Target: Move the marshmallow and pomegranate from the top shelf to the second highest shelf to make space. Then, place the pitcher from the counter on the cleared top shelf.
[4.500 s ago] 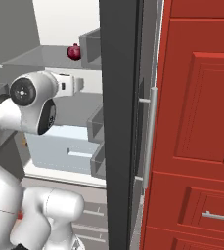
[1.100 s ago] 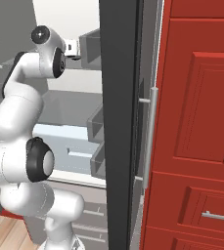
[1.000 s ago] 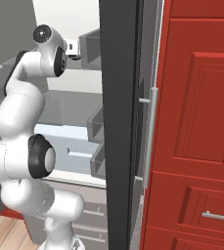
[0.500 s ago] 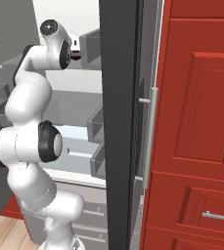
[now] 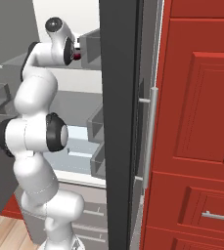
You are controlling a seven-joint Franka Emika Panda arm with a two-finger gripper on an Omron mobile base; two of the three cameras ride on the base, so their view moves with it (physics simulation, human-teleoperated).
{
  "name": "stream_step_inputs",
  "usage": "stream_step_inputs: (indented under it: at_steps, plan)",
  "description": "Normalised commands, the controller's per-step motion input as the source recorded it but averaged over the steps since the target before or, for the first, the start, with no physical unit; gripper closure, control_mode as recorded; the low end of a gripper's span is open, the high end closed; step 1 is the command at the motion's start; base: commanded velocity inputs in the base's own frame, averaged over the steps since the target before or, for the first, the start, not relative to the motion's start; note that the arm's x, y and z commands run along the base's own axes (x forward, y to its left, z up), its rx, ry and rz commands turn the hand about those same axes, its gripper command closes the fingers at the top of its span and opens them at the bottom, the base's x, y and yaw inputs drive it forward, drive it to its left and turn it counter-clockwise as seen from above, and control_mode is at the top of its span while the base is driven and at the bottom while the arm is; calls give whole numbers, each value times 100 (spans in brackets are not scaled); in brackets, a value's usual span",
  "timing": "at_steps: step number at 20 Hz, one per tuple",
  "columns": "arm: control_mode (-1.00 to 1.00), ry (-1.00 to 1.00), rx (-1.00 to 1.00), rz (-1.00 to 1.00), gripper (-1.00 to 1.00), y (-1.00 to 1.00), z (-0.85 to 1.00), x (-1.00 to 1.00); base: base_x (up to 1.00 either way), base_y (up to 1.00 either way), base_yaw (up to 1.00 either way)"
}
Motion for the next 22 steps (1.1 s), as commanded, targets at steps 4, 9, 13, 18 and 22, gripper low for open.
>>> stream_step_inputs:
  at_steps: [4,9,13,18,22]
  plan:
    - [-100,0,0,0,100,5,-14,26,0,0,0]
    - [-100,0,0,0,100,8,-22,19,0,0,0]
    - [-100,0,0,0,100,3,-27,12,0,0,0]
    - [-100,0,0,0,100,0,-32,-1,0,0,0]
    - [-100,-10,0,0,100,4,-10,-49,0,0,0]
